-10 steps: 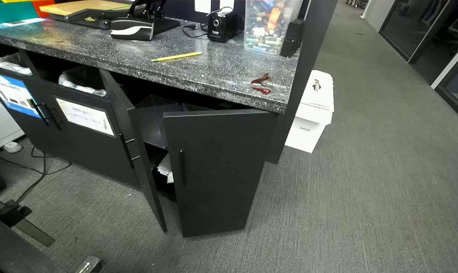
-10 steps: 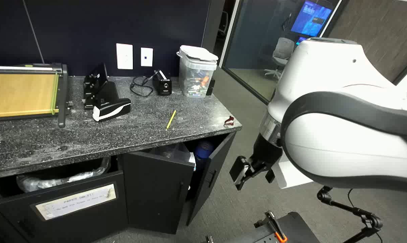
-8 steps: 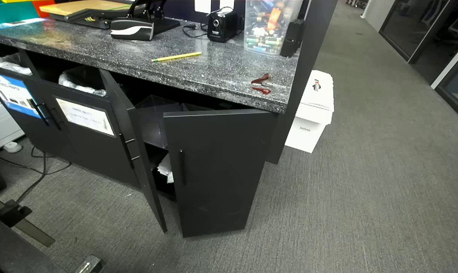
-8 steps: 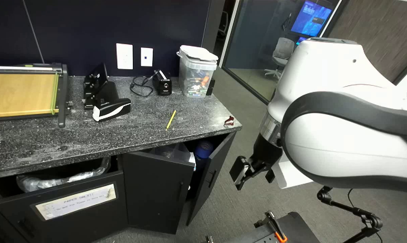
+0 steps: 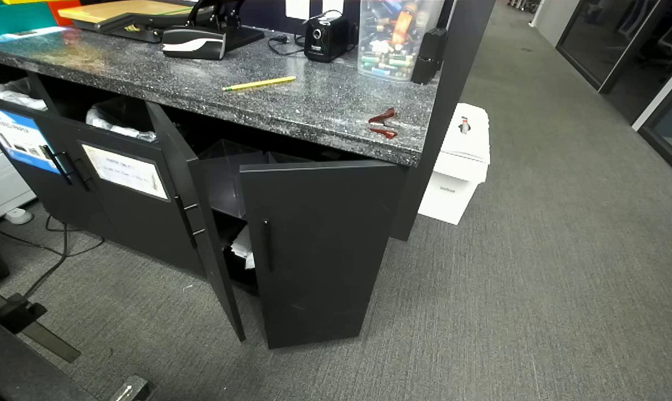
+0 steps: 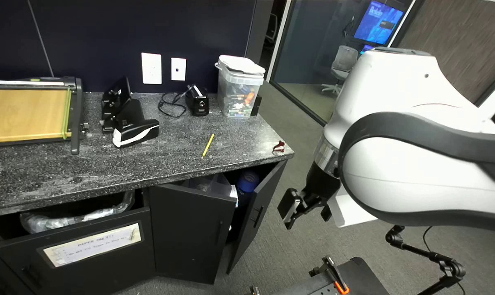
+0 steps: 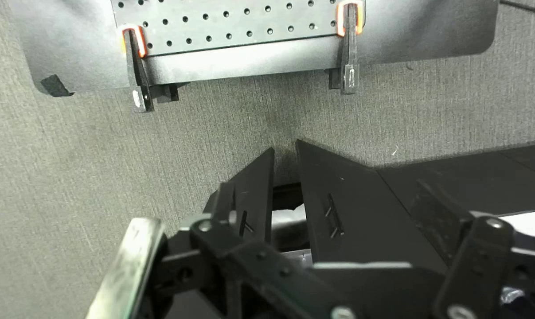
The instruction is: Close the left cabinet door
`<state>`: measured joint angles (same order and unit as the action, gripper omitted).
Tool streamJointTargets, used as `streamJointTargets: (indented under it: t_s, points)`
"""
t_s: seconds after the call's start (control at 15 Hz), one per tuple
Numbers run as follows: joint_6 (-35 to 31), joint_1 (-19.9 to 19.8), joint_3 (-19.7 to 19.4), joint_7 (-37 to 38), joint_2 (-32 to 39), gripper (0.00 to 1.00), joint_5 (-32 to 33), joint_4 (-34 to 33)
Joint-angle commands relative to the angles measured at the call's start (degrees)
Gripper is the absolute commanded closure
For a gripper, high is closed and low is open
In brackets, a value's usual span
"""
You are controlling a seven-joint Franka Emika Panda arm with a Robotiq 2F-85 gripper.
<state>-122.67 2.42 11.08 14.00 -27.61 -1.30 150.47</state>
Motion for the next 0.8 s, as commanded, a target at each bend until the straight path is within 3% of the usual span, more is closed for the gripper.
streamJointTargets:
  t_s: [0.0, 0.4, 0.6, 0.73]
  points:
    - [-6.9, -1.0, -0.3, 2.3, 10.8, 0.0, 1.5, -4.9]
    - [-23.5, -1.3, -0.6, 10.8, 32.4, 0.0, 7.4, -12.3]
    - [-30.0, 2.1, -3.6, 16.8, 44.0, 0.0, 13.0, -17.1]
    - [-33.1, 6.3, -7.9, 20.7, 51.7, 0.0, 16.0, -21.6]
